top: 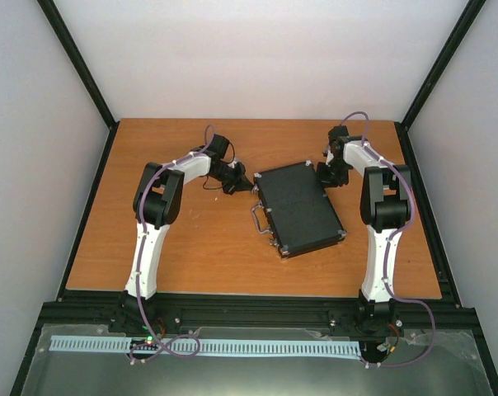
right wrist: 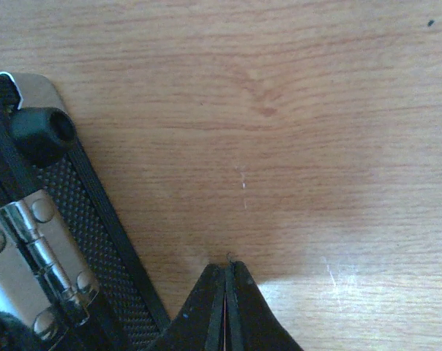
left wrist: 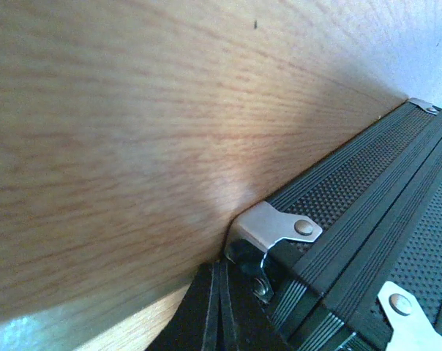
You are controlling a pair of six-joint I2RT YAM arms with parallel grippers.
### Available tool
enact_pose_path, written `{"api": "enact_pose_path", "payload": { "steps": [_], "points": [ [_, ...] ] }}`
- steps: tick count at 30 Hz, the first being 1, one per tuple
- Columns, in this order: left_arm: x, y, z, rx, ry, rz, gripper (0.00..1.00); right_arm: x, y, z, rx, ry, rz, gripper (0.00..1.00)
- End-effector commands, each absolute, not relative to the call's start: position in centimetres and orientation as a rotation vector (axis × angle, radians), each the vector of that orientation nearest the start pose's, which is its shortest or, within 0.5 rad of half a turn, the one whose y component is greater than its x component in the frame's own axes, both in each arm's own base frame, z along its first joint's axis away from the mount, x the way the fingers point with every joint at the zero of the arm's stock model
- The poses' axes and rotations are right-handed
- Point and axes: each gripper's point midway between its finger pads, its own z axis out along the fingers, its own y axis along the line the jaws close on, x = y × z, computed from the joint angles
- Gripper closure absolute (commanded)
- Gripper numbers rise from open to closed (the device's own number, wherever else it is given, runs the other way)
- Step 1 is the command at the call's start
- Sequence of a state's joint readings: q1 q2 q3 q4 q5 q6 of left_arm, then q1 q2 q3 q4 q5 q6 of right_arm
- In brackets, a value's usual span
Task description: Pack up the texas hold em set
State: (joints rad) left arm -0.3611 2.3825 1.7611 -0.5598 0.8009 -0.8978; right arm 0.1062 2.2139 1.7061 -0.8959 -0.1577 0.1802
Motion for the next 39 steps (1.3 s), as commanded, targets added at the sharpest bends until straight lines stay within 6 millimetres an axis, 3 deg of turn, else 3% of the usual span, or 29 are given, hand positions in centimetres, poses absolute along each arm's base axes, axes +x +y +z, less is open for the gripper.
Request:
{"api": "enact_pose_path", "payload": {
  "steps": [1, 7, 10, 15, 21, 31, 39],
  "points": [
    [43.1, -30.7, 2.5, -0.501, 2.996, -1.316, 0.99, 44.3, 9.8, 1.4, 0.029, 3.022, 0.304, 0.97],
    [44.0, -25.8, 0.5, -0.648, 2.992, -1.156, 0.99, 44.5, 9.6, 1.2, 0.029, 3.019, 0.293, 0.97],
    [44.6, -23.7, 0.5, -0.701, 2.963, -1.134, 0.99, 44.5, 9.5, 1.0, 0.023, 3.024, 0.282, 0.97],
    [45.0, -22.3, 1.1, -0.705, 2.945, -1.096, 0.99, 44.5, 9.3, 0.8, 0.007, 3.028, 0.262, 0.97],
    [44.3, -23.4, 3.7, -0.638, 2.901, -1.223, 0.99, 44.7, 9.3, 0.9, 0.005, 3.023, 0.269, 0.97],
    [42.5, -27.1, 8.9, -0.446, 2.794, -1.482, 0.99, 44.8, 9.2, 0.5, 0.013, 3.028, 0.273, 0.97],
    [41.9, -28.5, 8.3, -0.411, 2.826, -1.517, 0.99, 44.8, 8.9, 0.5, 0.015, 3.032, 0.265, 0.97]
  ]
}}
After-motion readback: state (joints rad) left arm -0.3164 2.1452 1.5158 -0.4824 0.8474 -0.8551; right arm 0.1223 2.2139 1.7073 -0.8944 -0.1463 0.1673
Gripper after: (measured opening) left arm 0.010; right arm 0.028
